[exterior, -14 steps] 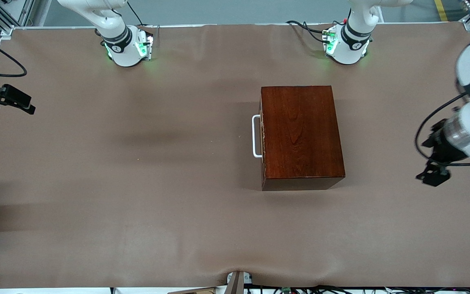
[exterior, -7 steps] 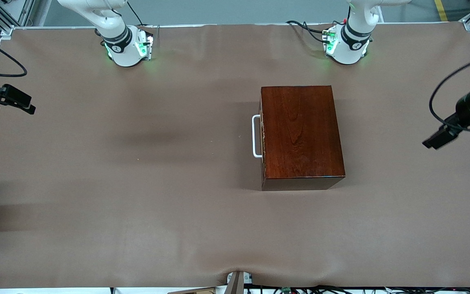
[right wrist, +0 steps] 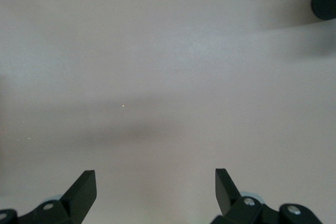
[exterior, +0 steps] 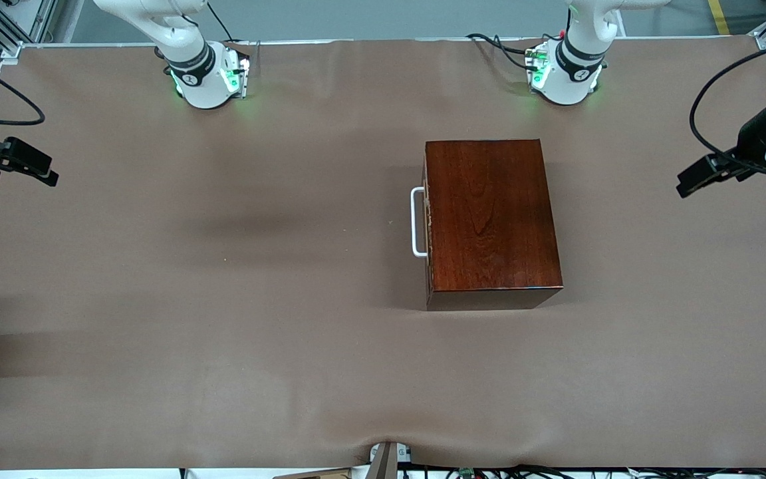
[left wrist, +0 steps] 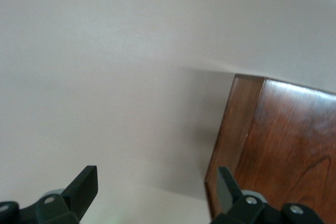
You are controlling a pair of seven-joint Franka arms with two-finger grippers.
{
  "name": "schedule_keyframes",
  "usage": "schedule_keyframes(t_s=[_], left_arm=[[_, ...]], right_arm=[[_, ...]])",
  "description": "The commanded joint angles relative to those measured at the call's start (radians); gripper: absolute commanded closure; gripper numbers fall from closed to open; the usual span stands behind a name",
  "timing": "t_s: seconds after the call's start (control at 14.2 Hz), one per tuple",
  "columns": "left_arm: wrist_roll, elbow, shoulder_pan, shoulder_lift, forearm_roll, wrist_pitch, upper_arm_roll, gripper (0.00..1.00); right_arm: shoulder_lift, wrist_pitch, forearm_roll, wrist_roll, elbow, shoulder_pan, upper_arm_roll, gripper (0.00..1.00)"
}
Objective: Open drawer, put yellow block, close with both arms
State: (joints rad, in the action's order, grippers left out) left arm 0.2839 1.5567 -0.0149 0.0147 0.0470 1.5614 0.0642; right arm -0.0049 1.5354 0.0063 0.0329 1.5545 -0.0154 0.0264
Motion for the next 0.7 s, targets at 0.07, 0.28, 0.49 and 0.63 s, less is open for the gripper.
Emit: schedule_keyframes(t_s=[0.07, 0.28, 0.49, 0.63], left_arm=[[-0.146, 0.023, 0.007, -0.051, -0.016, -0.038, 0.009, 0.0], [-0.154, 0.025, 0.013, -0.065, -0.062, -0.079, 0.011, 0.0], [-0.163, 0.02, 0.006, -0.067, -0.061, -0.106, 0.011, 0.0], [-0.239, 0.02, 0.006, -0.065, -0.061, -0.106, 0.009, 0.0]], right_arm=[[-0.007, -0.012, 0.012, 0.002, -0.007, -0.023, -0.017, 0.0], [-0.006, -0.011, 0.012, 0.002, -0.007, -0.023, -0.017, 0.0], [-0.006, -0.011, 0.012, 0.002, -0.007, -0.023, -0.017, 0.0], [-0.006, -0.011, 0.012, 0.002, -0.005, -0.023, -0.017, 0.0]])
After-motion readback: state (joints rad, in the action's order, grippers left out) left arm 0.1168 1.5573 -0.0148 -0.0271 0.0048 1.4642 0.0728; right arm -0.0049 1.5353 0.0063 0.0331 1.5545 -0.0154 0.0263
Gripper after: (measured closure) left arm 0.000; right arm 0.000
